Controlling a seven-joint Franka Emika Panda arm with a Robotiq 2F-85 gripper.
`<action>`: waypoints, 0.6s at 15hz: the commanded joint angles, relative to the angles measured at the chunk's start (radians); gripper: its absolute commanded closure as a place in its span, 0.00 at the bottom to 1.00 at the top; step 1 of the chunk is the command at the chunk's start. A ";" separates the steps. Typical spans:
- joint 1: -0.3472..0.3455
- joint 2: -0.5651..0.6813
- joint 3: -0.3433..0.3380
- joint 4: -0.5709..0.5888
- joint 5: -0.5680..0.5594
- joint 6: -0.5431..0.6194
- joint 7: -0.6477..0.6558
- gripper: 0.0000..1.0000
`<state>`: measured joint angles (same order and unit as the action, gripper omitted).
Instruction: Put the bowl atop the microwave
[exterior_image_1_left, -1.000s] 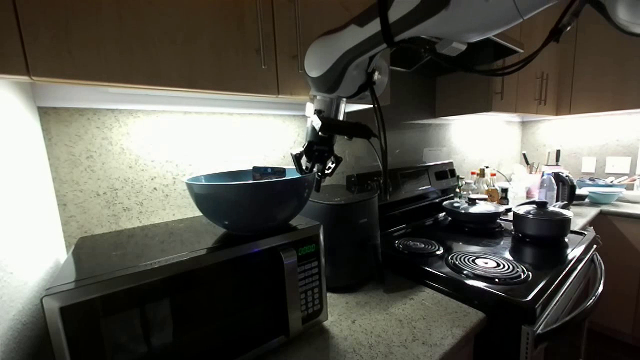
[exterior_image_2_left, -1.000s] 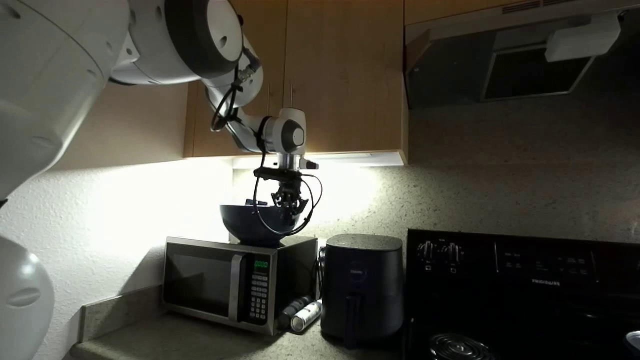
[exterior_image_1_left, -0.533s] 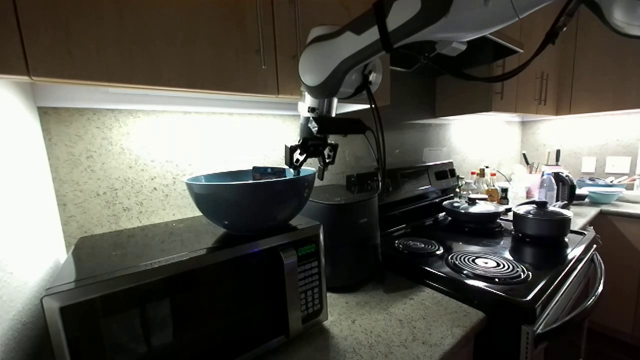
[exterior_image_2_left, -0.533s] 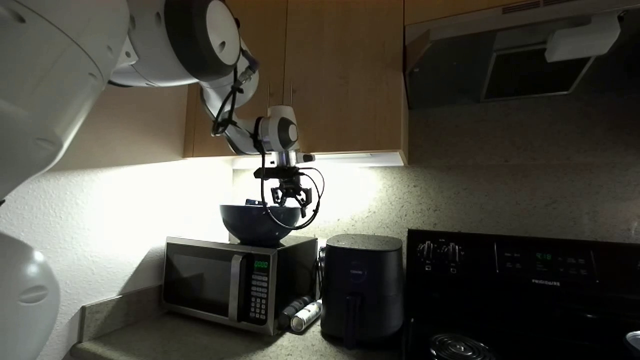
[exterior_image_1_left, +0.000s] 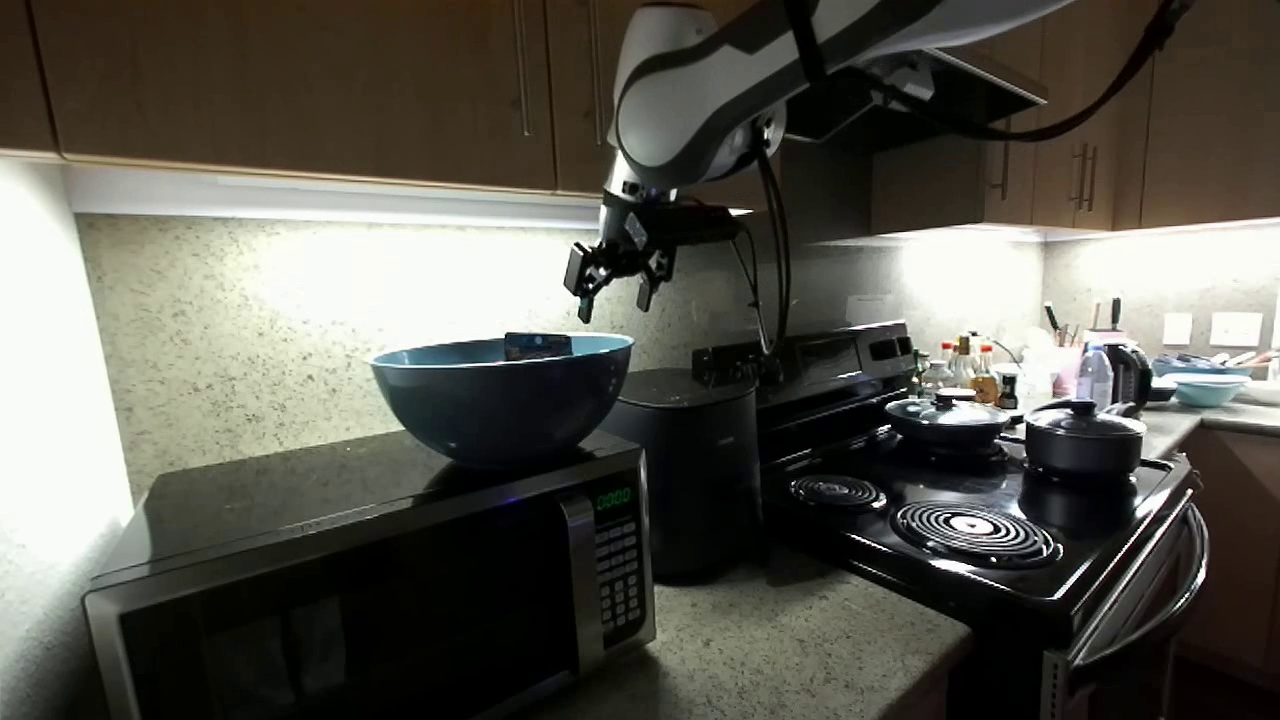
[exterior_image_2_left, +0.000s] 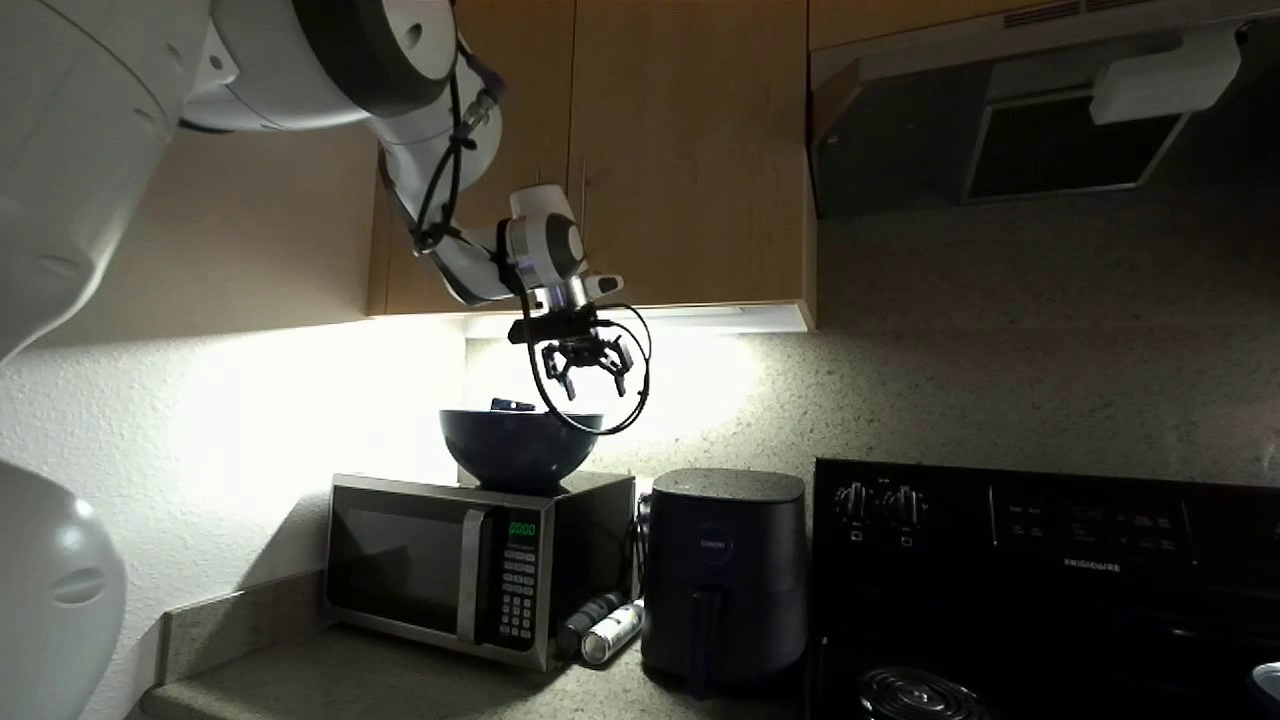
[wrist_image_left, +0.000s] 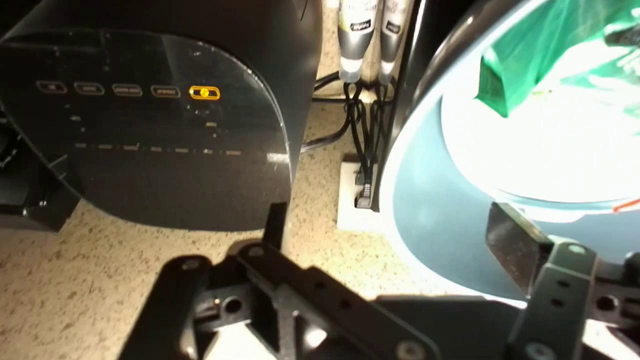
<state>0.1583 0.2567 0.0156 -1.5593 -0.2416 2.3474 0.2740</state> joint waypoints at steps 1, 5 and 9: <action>0.002 -0.150 -0.009 -0.163 -0.066 0.078 0.020 0.00; -0.021 -0.330 -0.005 -0.353 -0.175 0.143 0.030 0.00; -0.061 -0.342 0.028 -0.344 -0.223 0.119 0.035 0.00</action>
<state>0.1324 -0.0871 0.0096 -1.9062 -0.4735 2.4671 0.3159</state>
